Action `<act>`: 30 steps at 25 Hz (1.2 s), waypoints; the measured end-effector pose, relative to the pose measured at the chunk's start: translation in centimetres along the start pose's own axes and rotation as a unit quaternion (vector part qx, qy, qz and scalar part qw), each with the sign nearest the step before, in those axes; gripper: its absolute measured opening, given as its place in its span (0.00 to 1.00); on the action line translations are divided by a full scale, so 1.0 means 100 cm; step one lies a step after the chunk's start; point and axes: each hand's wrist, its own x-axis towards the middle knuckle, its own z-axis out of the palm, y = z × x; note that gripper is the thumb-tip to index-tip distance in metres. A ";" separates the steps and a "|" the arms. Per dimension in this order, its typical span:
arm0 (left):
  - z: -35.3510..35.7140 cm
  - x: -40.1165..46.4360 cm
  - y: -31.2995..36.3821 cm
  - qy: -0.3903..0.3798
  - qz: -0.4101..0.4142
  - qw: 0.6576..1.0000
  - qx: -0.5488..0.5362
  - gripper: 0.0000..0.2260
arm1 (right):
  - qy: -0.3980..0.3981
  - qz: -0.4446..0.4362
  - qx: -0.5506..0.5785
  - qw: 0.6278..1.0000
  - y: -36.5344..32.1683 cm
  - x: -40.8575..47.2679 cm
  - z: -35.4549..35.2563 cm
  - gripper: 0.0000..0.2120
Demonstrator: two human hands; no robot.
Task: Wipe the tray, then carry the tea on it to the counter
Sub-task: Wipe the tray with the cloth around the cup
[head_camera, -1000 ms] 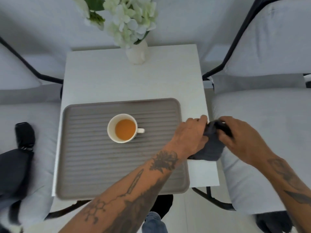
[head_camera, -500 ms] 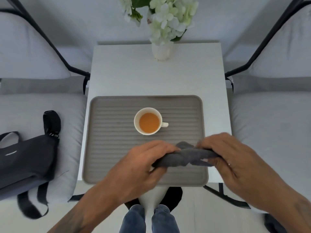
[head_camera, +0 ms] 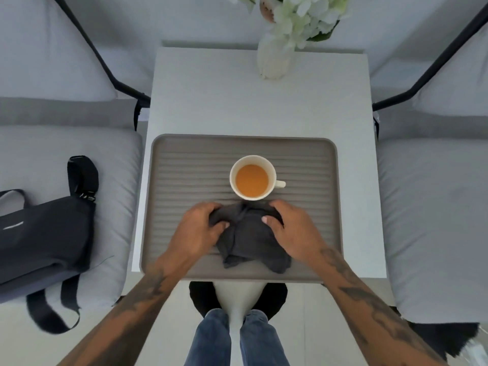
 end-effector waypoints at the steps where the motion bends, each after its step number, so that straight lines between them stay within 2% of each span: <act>1: 0.007 0.001 -0.004 0.034 0.001 0.998 0.044 0.17 | 0.052 0.013 -0.057 0.997 -0.001 0.000 0.010 0.16; 3: 0.020 -0.008 -0.007 0.128 0.071 0.983 0.113 0.21 | 0.171 -0.018 -0.145 0.974 -0.003 -0.011 0.026 0.17; 5: 0.034 -0.026 -0.006 0.196 0.185 0.949 0.162 0.20 | 0.228 -0.088 -0.167 0.955 -0.001 -0.028 0.041 0.18; 7: 0.052 -0.039 -0.016 0.179 0.263 0.922 0.221 0.21 | 0.199 -0.120 -0.190 0.954 0.007 -0.039 0.060 0.20; 10: 0.068 -0.041 -0.038 0.105 0.282 0.908 0.290 0.24 | 0.143 -0.129 -0.241 0.951 0.022 -0.039 0.073 0.24; 12: 0.065 -0.040 -0.039 0.098 0.279 0.918 0.266 0.24 | 0.146 -0.139 -0.218 0.955 0.021 -0.040 0.070 0.24; 15: 0.031 -0.030 -0.015 0.202 0.237 0.945 0.101 0.19 | 0.257 -0.103 -0.049 0.960 0.006 -0.037 0.033 0.19; 16: 0.014 -0.020 -0.003 0.221 0.213 0.951 0.049 0.21 | 0.284 -0.090 0.008 0.954 0.002 -0.029 0.016 0.21; 17: -0.004 -0.008 0.006 0.205 0.191 0.960 0.016 0.26 | 0.280 -0.085 0.047 0.955 -0.002 -0.021 -0.001 0.26; 19: -0.029 0.018 0.021 0.085 0.150 0.985 -0.004 0.41 | 0.189 -0.077 0.075 0.976 -0.009 -0.001 -0.029 0.38; 21: -0.037 0.042 0.031 -0.030 0.148 0.988 0.033 0.50 | 0.079 -0.083 0.035 0.993 -0.018 0.018 -0.041 0.46; 22: -0.036 0.049 0.033 -0.060 0.163 0.984 0.051 0.51 | 0.054 -0.097 0.016 0.994 -0.021 0.025 -0.042 0.47; 25: -0.025 0.059 0.031 -0.085 0.185 0.978 0.046 0.51 | 0.050 -0.130 0.004 0.990 -0.023 0.036 -0.035 0.47; 30: -0.023 0.060 0.029 -0.044 0.193 0.980 -0.014 0.47 | 0.072 -0.136 0.003 0.988 -0.020 0.039 -0.031 0.46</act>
